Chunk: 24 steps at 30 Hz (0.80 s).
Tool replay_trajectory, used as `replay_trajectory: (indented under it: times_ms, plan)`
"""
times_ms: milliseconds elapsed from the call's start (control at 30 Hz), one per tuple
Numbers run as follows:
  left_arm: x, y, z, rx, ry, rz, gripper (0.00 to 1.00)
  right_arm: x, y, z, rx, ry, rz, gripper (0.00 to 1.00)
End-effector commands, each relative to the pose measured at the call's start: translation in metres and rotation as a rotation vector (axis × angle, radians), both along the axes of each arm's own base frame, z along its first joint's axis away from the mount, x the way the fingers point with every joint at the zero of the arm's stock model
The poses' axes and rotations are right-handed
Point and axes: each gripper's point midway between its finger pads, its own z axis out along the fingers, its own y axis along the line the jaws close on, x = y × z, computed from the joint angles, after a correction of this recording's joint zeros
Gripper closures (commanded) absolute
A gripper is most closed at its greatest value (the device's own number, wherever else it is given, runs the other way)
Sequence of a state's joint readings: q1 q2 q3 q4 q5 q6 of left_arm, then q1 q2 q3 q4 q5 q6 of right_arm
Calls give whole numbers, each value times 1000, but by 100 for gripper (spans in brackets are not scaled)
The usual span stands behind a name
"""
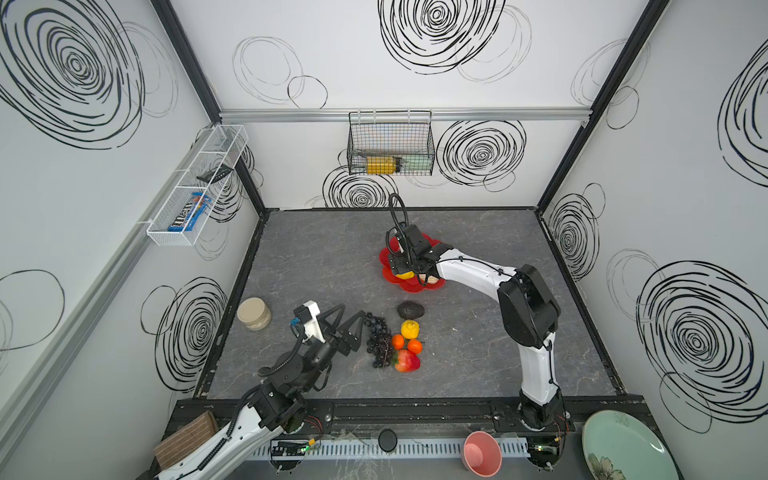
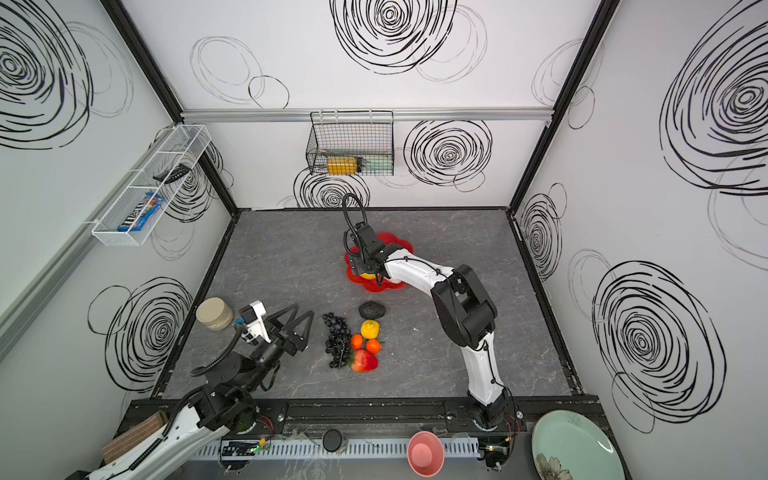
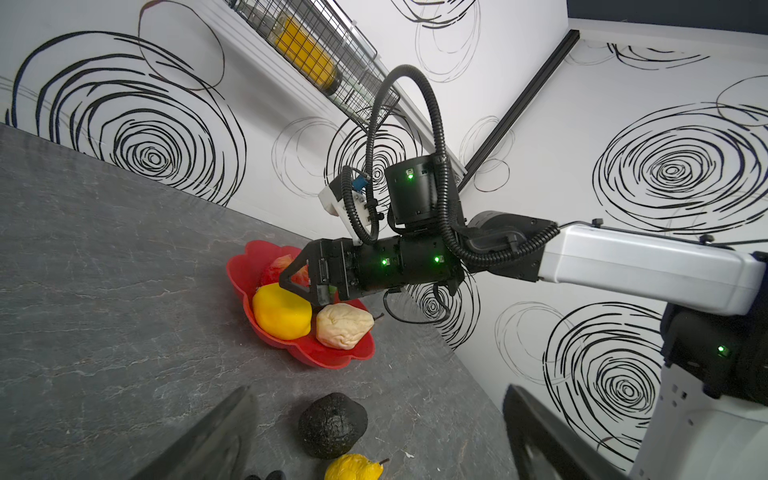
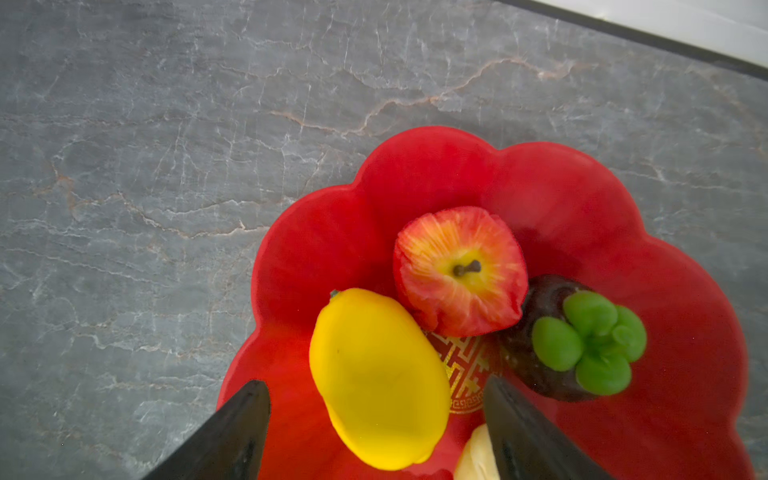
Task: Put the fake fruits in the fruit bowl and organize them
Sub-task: 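Draw the right arm back from the bowl while left gripper moves toward the avocado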
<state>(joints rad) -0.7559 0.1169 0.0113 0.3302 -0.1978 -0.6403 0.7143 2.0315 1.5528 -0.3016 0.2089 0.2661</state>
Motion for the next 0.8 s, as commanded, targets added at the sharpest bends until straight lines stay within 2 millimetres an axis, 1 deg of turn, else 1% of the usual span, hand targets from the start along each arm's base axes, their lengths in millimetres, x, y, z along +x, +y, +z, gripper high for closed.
replay_trajectory:
  times_ms: [0, 67, 133, 233, 333, 467, 567, 700, 767]
  plan:
    - [3, -3, -43, 39, 55, -6, 4, -13, 2, -7, 2, 60, 11, 15]
    - [3, -3, -43, 41, 58, -6, 4, -17, 3, -5, 9, 68, 19, 15]
    - [3, -3, -43, 41, 59, -6, 4, -22, 4, 4, 23, 72, 27, 15]
    - [4, -3, -43, 42, 61, -9, 4, -36, 6, 23, 39, 55, 46, 15]
    - [4, -4, -44, 48, 66, -11, 4, -54, 7, 41, 55, 37, 66, 15]
    - [6, -6, -44, 58, 95, -14, 4, -86, 1, 59, 68, 21, 85, 15]
    - [9, -9, -46, 93, 155, -18, 4, -112, -10, 71, 81, 7, 85, 15]
    - [12, -18, -54, 185, 272, -45, 4, -147, -36, 84, 145, 2, 62, 15]
    - [13, -23, -58, 235, 330, -63, 4, -165, -48, 87, 185, 4, 84, 15]
